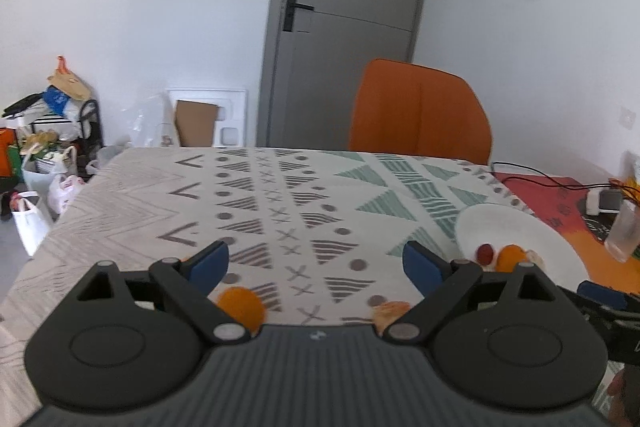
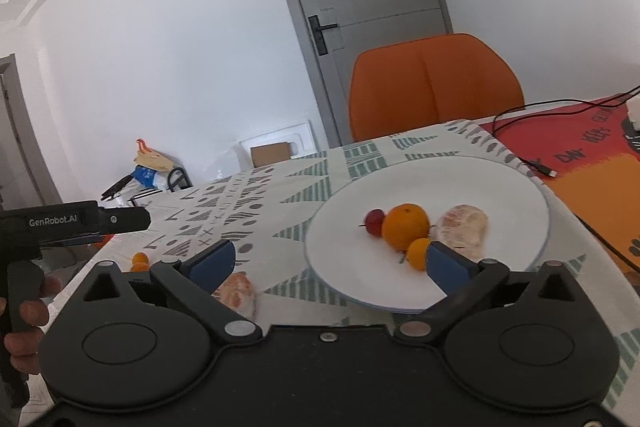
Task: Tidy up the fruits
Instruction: 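Move both open tools back toward the remaining fruit, then close the left tool on a yellow-green round fruit and lift it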
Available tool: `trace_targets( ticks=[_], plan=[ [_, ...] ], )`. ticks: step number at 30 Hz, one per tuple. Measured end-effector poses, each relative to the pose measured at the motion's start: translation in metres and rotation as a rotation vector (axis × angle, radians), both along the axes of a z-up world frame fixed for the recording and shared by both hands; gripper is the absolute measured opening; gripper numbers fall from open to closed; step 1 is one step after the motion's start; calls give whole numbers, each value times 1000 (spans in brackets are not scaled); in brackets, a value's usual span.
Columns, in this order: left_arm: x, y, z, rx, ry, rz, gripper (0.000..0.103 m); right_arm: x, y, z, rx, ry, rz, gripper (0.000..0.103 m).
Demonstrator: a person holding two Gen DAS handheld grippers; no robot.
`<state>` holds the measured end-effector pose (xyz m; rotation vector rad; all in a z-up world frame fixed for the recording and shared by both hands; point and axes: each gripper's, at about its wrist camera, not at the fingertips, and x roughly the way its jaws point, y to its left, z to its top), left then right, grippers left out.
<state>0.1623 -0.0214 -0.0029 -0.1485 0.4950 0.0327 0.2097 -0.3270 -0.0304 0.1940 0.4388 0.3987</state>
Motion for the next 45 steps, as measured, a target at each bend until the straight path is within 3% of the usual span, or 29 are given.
trace_targets(
  ticks=[19, 29, 43, 45],
  plan=[
    [-25, 54, -21, -59, 22, 102, 89, -3, 48, -2, -47, 11, 105, 103],
    [-21, 67, -46, -119, 72, 105, 59, 1, 67, -8, -87, 33, 130, 103],
    [-19, 78, -68, -198, 104, 85, 34, 10, 98, -15, -134, 63, 186, 102],
    [-20, 76, -68, -184, 107, 73, 24, 11, 103, -16, -138, 67, 196, 102]
  ],
)
